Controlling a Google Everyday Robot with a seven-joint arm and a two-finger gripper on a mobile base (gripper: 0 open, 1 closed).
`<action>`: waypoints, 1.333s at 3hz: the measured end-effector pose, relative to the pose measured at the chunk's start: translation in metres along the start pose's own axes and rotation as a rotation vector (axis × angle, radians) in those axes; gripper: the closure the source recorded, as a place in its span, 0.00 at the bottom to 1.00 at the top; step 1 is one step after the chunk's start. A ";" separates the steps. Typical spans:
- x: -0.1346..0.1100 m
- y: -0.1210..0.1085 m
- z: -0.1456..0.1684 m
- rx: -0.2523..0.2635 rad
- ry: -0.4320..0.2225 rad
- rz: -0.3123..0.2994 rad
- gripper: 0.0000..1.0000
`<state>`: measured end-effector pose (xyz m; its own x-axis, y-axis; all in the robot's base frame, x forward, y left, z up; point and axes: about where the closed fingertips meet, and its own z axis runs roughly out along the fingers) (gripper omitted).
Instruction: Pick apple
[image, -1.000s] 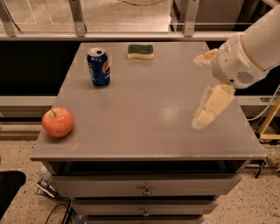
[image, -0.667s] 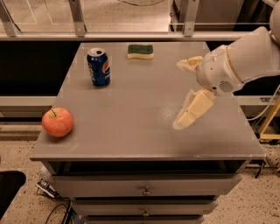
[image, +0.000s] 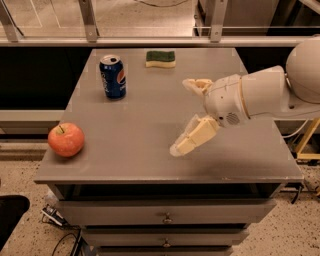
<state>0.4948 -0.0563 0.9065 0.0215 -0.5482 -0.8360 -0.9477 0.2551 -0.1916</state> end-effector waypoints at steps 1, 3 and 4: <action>-0.002 0.001 0.003 -0.008 -0.005 -0.004 0.00; -0.030 0.019 0.066 -0.111 -0.126 -0.005 0.00; -0.042 0.025 0.092 -0.163 -0.175 -0.005 0.00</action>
Offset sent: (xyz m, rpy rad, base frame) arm 0.0050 0.0812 -0.0198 0.1388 0.0244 0.1343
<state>0.4990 0.0460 0.8894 0.0674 -0.3990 -0.9145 -0.9860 0.1133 -0.1222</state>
